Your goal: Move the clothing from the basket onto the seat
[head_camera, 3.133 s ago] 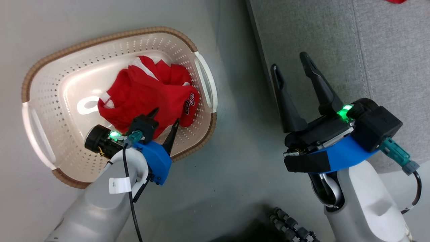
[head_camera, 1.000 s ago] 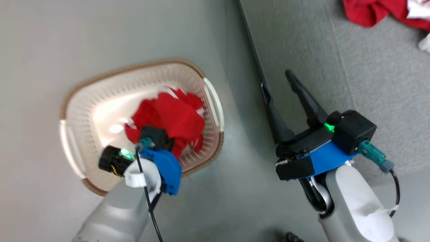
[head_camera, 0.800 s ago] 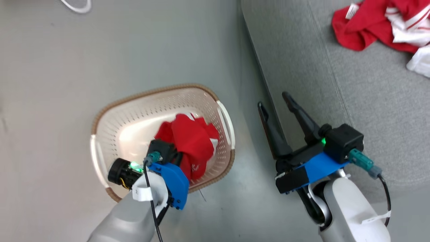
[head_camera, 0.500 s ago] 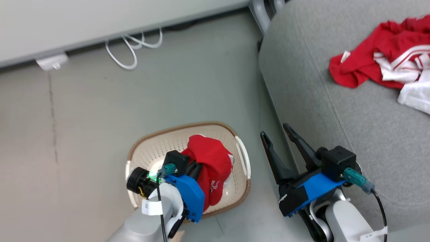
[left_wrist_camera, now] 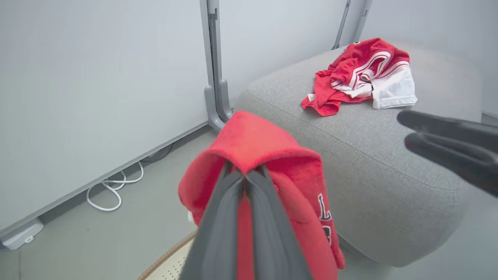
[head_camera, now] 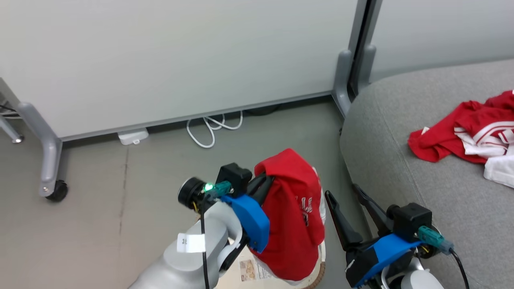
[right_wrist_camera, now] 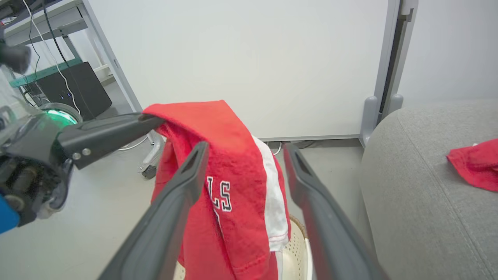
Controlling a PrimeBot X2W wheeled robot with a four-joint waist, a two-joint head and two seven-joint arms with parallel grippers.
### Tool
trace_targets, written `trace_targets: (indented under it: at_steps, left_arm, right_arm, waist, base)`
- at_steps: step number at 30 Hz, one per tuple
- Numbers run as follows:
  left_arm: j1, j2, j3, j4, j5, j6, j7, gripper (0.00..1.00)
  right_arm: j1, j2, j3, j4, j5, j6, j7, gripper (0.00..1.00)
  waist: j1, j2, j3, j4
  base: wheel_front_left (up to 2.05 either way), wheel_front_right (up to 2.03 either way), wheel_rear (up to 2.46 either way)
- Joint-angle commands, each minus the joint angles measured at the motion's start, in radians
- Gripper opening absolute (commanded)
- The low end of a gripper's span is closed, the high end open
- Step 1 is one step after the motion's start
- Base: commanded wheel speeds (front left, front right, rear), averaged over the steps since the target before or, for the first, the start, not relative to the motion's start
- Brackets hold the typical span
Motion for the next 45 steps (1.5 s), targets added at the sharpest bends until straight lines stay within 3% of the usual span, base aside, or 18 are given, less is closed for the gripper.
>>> trace_targets:
  at_steps: [1,12,31,45]
  left_arm:
    - [-0.024,-0.001,-0.005,-0.015,0.004,-0.002,-0.005,0.00]
    - [-0.128,-0.002,-0.050,-0.106,-0.056,-0.002,-0.004,0.00]
    - [-0.184,-0.002,-0.122,-0.098,-0.137,-0.002,-0.005,0.00]
    - [-0.191,-0.002,-0.130,-0.112,-0.142,-0.001,-0.005,0.00]
  right_arm:
    - [0.025,-0.003,-0.006,-0.005,0.006,0.000,0.005,1.00]
    - [0.066,-0.003,-0.010,-0.030,0.007,0.000,0.033,1.00]
    - [0.048,-0.001,0.036,-0.035,0.017,0.000,0.048,1.00]
    - [-0.135,-0.013,0.136,0.128,0.044,0.000,0.084,1.00]
  waist:
    - [0.0003,-0.0001,-0.032,0.027]
    - [0.0003,-0.0001,-0.058,0.057]
    - [0.0003,-0.0001,-0.063,0.062]
    - [0.0003,-0.0001,-0.051,0.045]
  base:
    - [0.00,0.00,0.00]
    - [0.00,0.00,0.00]
    - [0.00,0.00,0.00]
    - [0.00,0.00,0.00]
